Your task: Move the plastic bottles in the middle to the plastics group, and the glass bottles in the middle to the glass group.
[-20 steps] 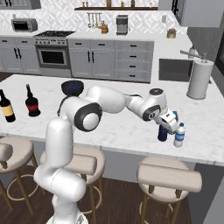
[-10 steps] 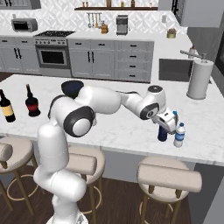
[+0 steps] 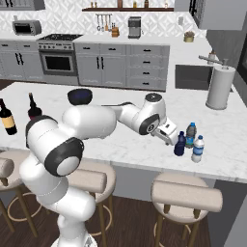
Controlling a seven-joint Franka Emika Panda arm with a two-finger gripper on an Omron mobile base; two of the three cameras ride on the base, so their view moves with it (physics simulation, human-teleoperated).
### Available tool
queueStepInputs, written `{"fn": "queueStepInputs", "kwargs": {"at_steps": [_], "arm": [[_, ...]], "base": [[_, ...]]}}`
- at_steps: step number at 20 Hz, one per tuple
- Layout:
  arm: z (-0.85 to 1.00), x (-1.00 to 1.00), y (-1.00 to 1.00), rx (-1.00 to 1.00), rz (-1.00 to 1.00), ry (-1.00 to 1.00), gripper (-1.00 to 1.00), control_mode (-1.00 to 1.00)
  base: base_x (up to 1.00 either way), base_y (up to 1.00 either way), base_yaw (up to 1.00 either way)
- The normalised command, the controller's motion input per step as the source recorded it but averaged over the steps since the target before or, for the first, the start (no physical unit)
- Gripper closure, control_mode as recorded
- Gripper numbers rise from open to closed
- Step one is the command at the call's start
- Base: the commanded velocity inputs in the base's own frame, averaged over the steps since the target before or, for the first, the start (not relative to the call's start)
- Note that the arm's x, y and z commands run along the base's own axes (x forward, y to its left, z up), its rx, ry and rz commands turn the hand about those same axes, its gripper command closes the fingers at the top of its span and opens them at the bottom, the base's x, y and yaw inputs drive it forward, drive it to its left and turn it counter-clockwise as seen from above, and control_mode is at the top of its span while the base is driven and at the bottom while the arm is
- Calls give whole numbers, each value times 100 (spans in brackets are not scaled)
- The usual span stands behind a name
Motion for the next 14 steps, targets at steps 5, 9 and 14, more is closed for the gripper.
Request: {"fn": "queueStepInputs", "kwargs": {"at_steps": [5, 9, 14], "arm": [[23, -7, 100, -12, 53, 15, -100, -100], [9, 0, 100, -11, 62, 27, -100, -100], [0, 1, 98, -3, 65, 17, -100, -100]], "base": [[0, 0, 0], [0, 0, 0], [0, 0, 0]]}}
